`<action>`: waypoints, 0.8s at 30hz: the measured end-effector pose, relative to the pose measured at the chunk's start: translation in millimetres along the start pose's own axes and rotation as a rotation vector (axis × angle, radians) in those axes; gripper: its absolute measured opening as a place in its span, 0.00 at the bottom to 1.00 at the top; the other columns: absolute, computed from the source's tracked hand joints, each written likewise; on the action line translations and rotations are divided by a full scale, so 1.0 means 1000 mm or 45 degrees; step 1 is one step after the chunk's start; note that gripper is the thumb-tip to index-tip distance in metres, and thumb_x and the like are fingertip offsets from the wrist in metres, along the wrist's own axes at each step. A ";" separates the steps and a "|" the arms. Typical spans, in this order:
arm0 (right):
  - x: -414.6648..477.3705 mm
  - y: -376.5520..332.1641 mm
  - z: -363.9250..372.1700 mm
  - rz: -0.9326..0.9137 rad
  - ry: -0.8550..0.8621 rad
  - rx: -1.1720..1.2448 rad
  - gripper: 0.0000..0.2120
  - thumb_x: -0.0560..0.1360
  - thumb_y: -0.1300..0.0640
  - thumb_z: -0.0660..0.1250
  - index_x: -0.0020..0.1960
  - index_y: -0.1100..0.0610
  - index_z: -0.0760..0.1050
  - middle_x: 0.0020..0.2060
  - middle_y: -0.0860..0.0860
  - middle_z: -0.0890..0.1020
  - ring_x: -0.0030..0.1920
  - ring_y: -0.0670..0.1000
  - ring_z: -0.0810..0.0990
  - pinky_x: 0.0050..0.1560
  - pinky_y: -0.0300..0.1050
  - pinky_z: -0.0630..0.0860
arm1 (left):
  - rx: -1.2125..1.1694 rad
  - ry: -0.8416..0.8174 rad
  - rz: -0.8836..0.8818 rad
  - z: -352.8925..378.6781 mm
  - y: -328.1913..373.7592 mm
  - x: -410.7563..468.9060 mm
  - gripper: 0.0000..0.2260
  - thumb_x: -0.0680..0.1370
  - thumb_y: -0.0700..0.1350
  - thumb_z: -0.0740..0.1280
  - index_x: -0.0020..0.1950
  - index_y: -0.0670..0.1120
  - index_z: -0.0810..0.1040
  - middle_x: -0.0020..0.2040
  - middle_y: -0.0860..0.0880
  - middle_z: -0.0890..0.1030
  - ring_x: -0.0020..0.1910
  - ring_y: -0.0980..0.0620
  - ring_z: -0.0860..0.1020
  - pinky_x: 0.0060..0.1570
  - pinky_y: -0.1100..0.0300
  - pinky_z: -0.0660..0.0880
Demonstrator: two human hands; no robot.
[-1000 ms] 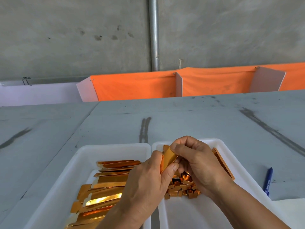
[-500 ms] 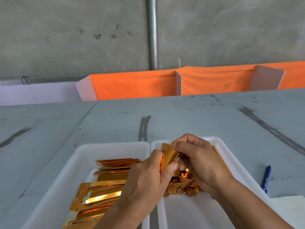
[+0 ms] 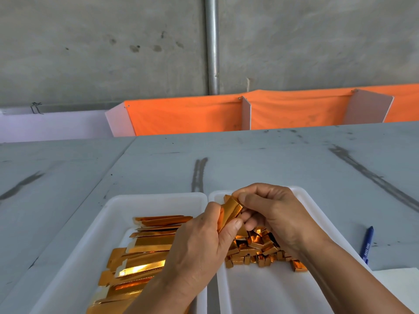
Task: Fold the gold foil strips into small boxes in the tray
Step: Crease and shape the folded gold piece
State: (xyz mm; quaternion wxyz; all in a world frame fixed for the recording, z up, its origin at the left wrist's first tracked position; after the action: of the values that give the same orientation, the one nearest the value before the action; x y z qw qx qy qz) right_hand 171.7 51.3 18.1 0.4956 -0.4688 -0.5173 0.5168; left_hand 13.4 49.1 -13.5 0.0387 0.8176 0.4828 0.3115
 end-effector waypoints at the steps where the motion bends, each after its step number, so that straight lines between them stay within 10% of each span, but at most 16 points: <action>1: 0.000 0.000 0.000 -0.006 0.006 -0.011 0.08 0.78 0.60 0.68 0.44 0.55 0.86 0.36 0.61 0.84 0.29 0.51 0.80 0.33 0.38 0.78 | -0.004 0.002 0.002 0.000 0.000 0.000 0.20 0.71 0.71 0.40 0.48 0.58 0.58 0.31 0.59 0.67 0.28 0.61 0.72 0.30 0.74 0.67; 17: -0.003 0.001 0.003 -0.102 0.045 -0.117 0.08 0.72 0.48 0.70 0.43 0.50 0.86 0.35 0.54 0.86 0.34 0.51 0.85 0.41 0.38 0.81 | 0.072 -0.010 -0.050 -0.001 0.001 0.002 0.20 0.71 0.70 0.39 0.48 0.57 0.58 0.31 0.58 0.68 0.27 0.60 0.71 0.27 0.72 0.67; 24: -0.004 0.007 0.012 -0.146 0.070 -0.170 0.08 0.77 0.60 0.69 0.53 0.52 0.85 0.40 0.50 0.86 0.36 0.48 0.83 0.42 0.35 0.78 | 0.094 -0.029 -0.179 -0.004 -0.003 0.003 0.20 0.72 0.68 0.42 0.50 0.55 0.60 0.33 0.56 0.71 0.28 0.59 0.72 0.24 0.70 0.63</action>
State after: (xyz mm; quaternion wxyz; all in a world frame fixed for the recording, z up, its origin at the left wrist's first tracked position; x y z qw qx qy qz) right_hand 159.6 46.3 11.1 0.5059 -0.4845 -0.5628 0.4389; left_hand 10.3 52.4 -10.0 0.0358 0.7860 0.5496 0.2809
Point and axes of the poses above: each hand's wrist, its own x-axis towards the middle knuckle, its own z-axis out of the palm, y = z × x, the point moved 2 cm from there along x, towards the middle knuckle
